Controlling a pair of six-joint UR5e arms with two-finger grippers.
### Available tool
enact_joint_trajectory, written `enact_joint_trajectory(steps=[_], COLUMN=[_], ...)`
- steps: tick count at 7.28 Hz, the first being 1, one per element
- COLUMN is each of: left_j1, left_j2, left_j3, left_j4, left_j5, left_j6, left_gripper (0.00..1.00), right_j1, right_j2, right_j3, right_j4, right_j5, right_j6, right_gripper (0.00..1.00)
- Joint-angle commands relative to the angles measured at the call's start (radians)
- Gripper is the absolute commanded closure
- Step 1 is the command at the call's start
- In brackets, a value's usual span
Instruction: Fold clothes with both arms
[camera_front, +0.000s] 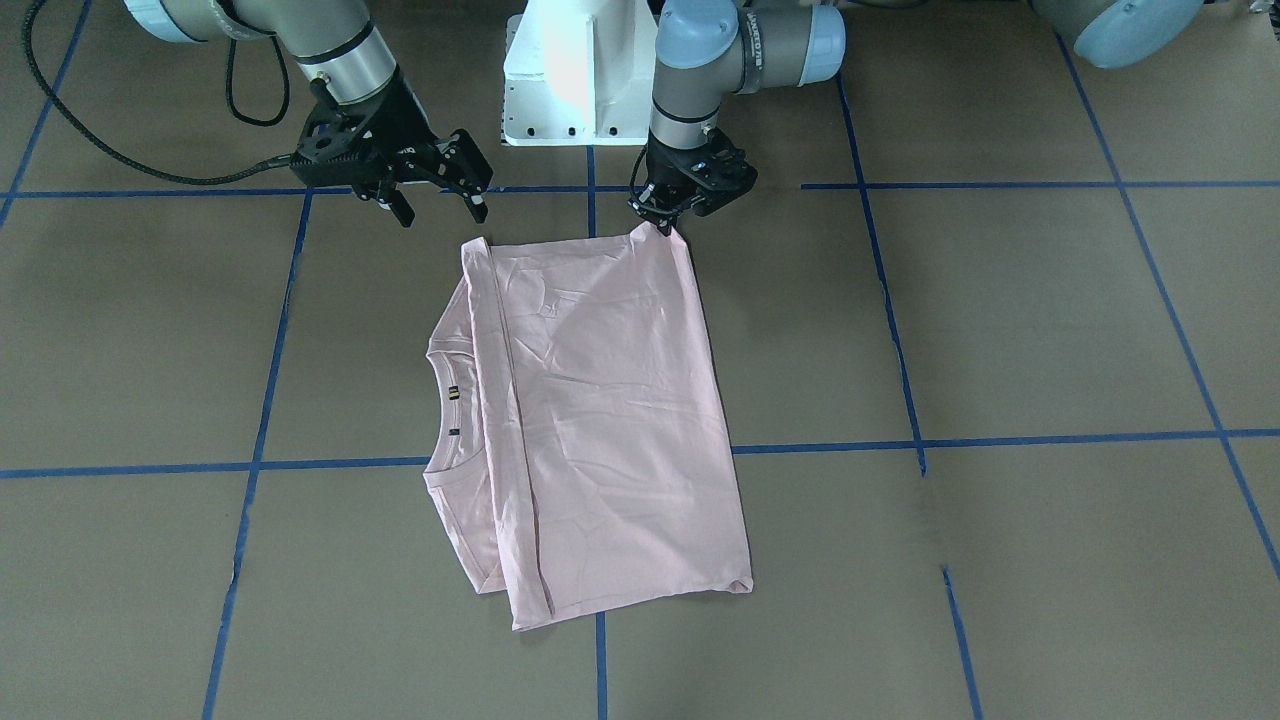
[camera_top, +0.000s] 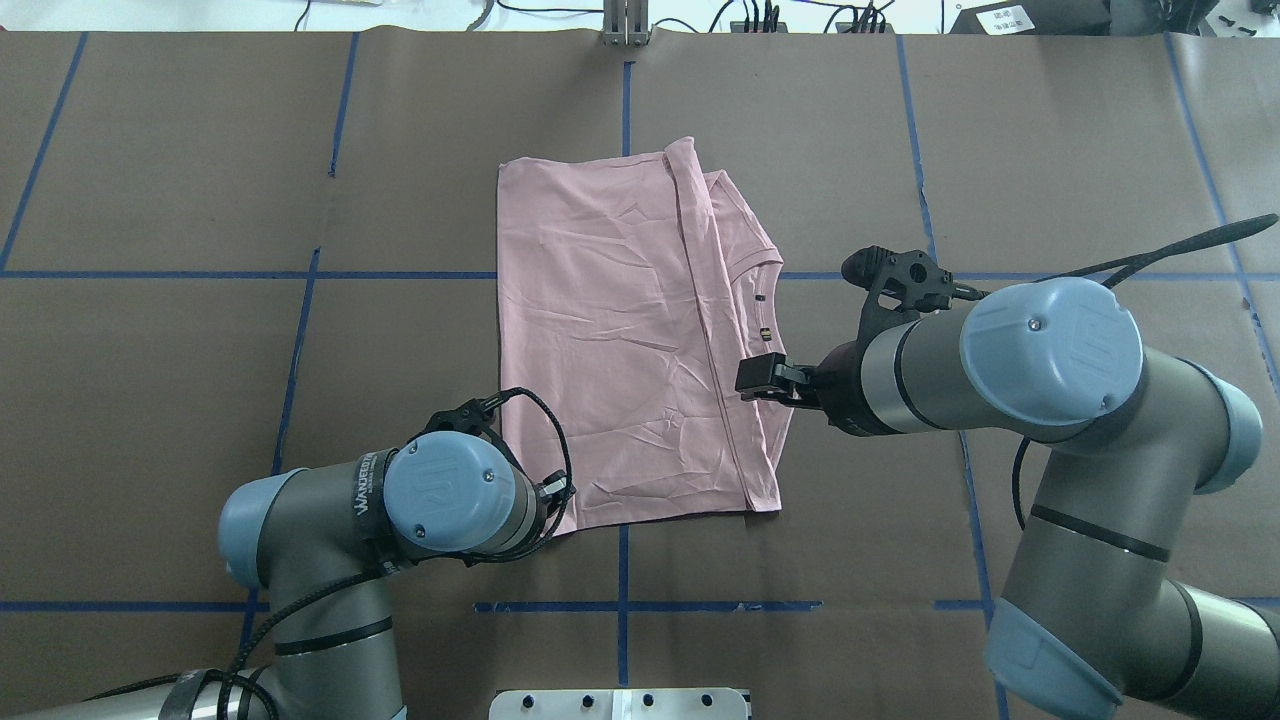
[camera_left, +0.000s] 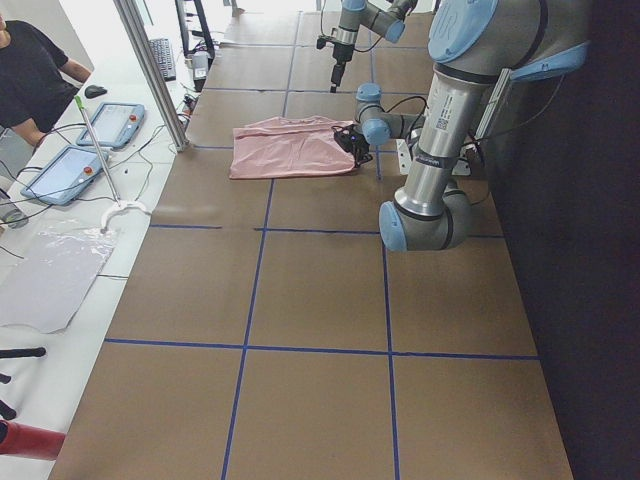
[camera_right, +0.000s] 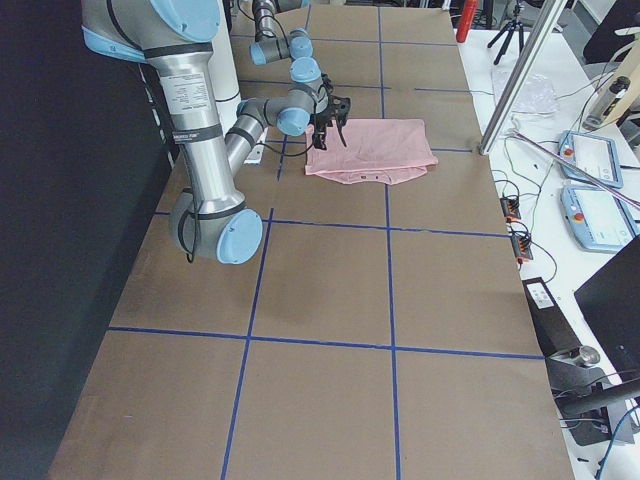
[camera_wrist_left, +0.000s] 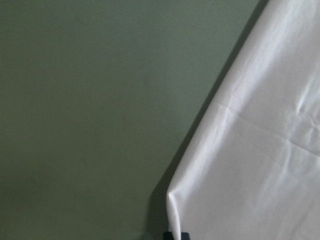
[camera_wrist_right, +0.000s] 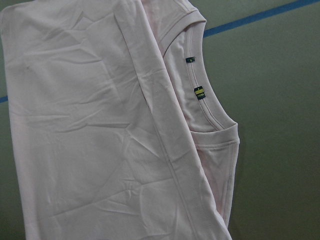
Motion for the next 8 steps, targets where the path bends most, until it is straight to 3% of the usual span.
enact_joint_trajectory(steps=[1,3,5,8], left_j1=[-0.014,-0.023,-0.02,-0.028], left_j2=[0.004,0.006,0.006,0.006], left_j3=[-0.029,-0.029,-0.029,-0.03], left_j4=[0.0,0.0,-0.003,-0.003], left_j5=[0.0,0.0,0.003,0.003], left_j6=[0.036,0.036,0.036,0.04], left_gripper=[1.0,1.0,1.0,1.0], right_j1=[-0.044,-0.073,-0.073,-0.098], right_j2=[0.079,0.126,0.126,0.126], right_j3=[-0.112,-0.237,-0.248,-0.288], right_j4=[-0.001,-0.004,-0.062,-0.06], right_j5=[-0.007,-0.01,-0.011,-0.011], right_j6=[0.218,0.25,0.249,0.25], right_gripper=[0.0,0.0,0.0,0.0])
